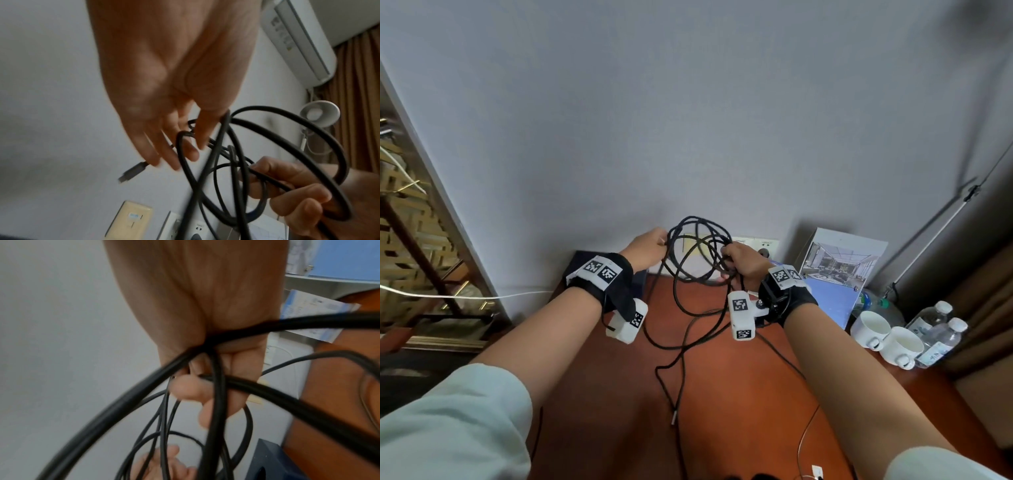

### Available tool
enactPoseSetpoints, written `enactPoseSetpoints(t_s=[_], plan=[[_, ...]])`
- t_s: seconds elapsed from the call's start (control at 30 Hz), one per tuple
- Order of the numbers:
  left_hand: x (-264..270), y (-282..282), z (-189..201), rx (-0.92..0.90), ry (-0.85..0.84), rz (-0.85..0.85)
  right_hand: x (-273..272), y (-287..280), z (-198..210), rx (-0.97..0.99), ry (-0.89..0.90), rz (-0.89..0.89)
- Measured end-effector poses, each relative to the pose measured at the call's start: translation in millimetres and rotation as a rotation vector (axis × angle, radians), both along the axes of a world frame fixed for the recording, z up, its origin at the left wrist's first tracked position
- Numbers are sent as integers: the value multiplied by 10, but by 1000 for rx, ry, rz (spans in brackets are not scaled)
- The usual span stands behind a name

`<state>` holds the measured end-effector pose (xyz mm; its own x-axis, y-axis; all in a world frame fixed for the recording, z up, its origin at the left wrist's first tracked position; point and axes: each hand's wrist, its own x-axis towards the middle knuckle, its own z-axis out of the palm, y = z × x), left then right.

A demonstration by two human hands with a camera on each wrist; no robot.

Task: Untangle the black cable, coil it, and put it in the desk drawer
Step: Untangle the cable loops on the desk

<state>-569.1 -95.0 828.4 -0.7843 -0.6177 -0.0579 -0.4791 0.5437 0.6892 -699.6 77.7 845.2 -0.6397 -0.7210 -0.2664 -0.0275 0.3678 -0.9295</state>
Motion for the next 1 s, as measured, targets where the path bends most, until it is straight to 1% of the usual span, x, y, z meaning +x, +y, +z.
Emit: enactPoseSetpoints(t_s=[0.03, 0.1, 0.23, 0.3, 0.37, 0.43, 0.47, 0.5, 0.57, 0.6, 0.67, 0.7, 0.73, 0.77, 0.83, 0.9, 0.93, 1.0], plan=[[-2, -7, -21, 5, -17, -76, -26, -12, -3, 26, 55, 59], [23, 47, 23, 75, 57, -153, -103, -28, -14, 35, 83, 111], [22, 199, 181, 167, 292, -170, -41, 19, 90, -8, 68, 155], [8, 234, 231, 119, 326, -214, -31, 27, 114, -54, 12, 153], [-5, 228, 246, 58, 339, -194, -37, 28, 131, -113, -45, 144], [-5, 195, 276, 8, 336, -70, -80, 34, 141, -141, -85, 98], [-2, 163, 267, -2, 334, 43, -120, 49, 143, -146, -91, 70], [8, 113, 248, 29, 351, 171, -153, 66, 147, -142, -80, 42], [54, 4, 187, 201, 446, 410, -207, 105, 154, -130, -44, 0], [76, -54, 140, 300, 486, 502, -228, 112, 144, -129, -29, -18], [103, -111, 31, 486, 488, 620, -236, 105, 122, -150, -30, -44], [79, -123, -45, 532, 474, 639, -219, 98, 125, -172, -45, -41], [65, -80, -82, 522, 445, 595, -200, 87, 129, -193, -63, -27], [64, 0, -83, 449, 399, 489, -175, 87, 149, -207, -83, -2], [79, 138, -74, 187, 283, 249, -133, 96, 197, -205, -109, 49], [88, 253, -3, -52, 197, 56, -102, 104, 249, -192, -102, 86], [90, 321, 57, -119, 175, -35, -91, 106, 271, -179, -82, 101], [83, 374, 126, -130, 173, -156, -70, 105, 305, -152, -38, 106]])
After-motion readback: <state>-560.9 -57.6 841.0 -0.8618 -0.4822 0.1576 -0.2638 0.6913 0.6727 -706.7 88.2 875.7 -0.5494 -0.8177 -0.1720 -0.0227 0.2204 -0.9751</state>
